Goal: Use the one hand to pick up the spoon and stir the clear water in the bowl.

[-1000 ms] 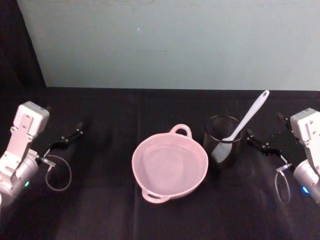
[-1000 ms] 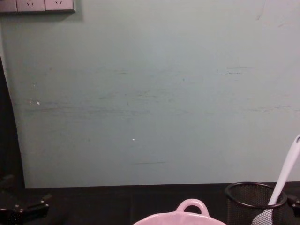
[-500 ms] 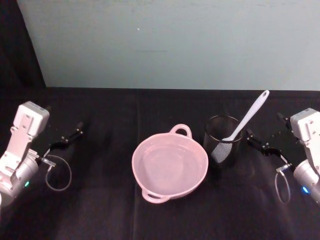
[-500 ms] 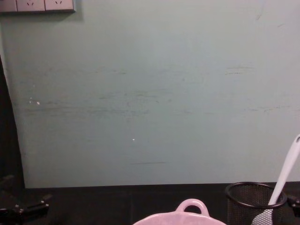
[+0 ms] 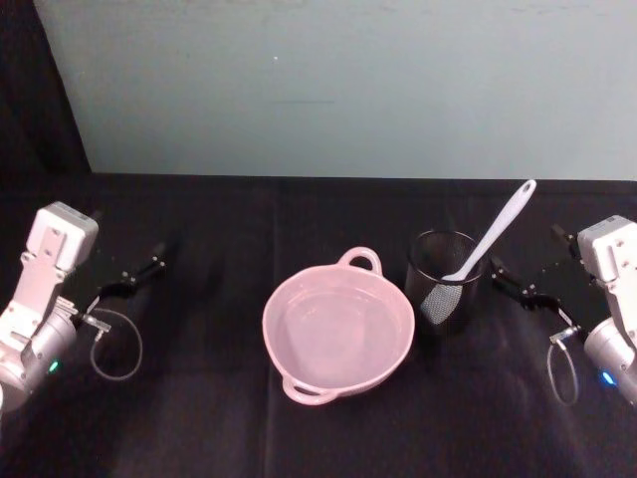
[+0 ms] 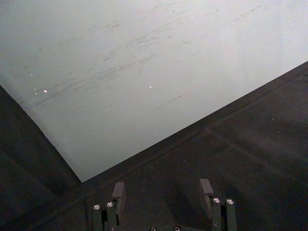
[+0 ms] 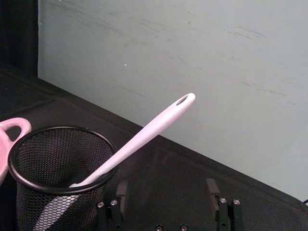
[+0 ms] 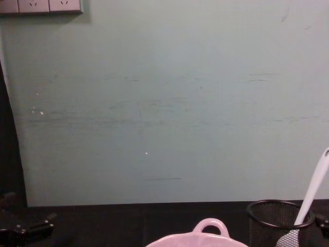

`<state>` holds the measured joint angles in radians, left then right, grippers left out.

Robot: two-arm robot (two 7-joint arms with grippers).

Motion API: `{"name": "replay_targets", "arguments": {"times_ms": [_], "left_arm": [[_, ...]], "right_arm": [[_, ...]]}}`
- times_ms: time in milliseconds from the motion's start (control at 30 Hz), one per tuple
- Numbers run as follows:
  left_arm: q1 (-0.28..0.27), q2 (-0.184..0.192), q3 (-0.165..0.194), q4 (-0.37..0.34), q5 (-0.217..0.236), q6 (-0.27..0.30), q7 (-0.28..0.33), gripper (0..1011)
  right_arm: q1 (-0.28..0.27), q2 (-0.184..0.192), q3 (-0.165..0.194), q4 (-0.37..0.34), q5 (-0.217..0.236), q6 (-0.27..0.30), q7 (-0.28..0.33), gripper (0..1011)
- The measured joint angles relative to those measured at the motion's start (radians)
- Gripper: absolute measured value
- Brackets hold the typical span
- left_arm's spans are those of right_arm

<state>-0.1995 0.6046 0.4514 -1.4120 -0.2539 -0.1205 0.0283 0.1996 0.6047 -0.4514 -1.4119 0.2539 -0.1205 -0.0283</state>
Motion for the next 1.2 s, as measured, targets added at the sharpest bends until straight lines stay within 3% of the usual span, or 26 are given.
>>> {"name": "replay_targets", "arguments": {"times_ms": [267,433,667,800,867,900,933,1000,1033,1100,1133,1200], "left_arm": [[0.0,0.0,0.0,0.0,0.0,0.0,0.0,1005],[0.0,0.0,0.0,0.0,0.0,0.0,0.0,1005],[0.0,0.0,0.0,0.0,0.0,0.0,0.0,1005],[0.0,0.0,0.0,0.0,0.0,0.0,0.0,1005],[0.0,0.0,0.0,0.0,0.0,0.0,0.0,1005],[0.0,0.0,0.0,0.0,0.0,0.0,0.0,1005],[0.0,0.0,0.0,0.0,0.0,0.0,0.0,1005],[0.0,0.0,0.0,0.0,0.0,0.0,0.0,1005],[0.0,0.0,0.0,0.0,0.0,0.0,0.0,1005],[0.0,0.0,0.0,0.0,0.0,0.0,0.0,1005],[0.0,0.0,0.0,0.0,0.0,0.0,0.0,1005],[0.0,0.0,0.0,0.0,0.0,0.0,0.0,1005]], "right_arm": [[-0.013,0.003,0.016,-0.002,-0.02,-0.006,0.001,1003],[-0.048,0.021,0.05,-0.024,-0.022,-0.01,0.0,1003],[-0.11,0.036,0.116,-0.075,0.042,-0.025,0.017,1003],[-0.156,0.042,0.173,-0.119,0.143,-0.029,0.07,1002],[-0.188,0.042,0.22,-0.148,0.246,-0.021,0.129,1003],[-0.188,0.042,0.22,-0.148,0.246,-0.021,0.129,1003],[-0.2,0.04,0.24,-0.158,0.297,-0.009,0.159,1003],[-0.209,0.037,0.256,-0.166,0.34,0.004,0.186,1002],[-0.219,0.032,0.276,-0.175,0.391,0.023,0.218,1003],[-0.225,0.027,0.289,-0.18,0.434,0.042,0.244,1003],[-0.229,0.02,0.304,-0.186,0.484,0.067,0.274,1003],[-0.231,0.012,0.319,-0.189,0.536,0.097,0.303,1003]]}}
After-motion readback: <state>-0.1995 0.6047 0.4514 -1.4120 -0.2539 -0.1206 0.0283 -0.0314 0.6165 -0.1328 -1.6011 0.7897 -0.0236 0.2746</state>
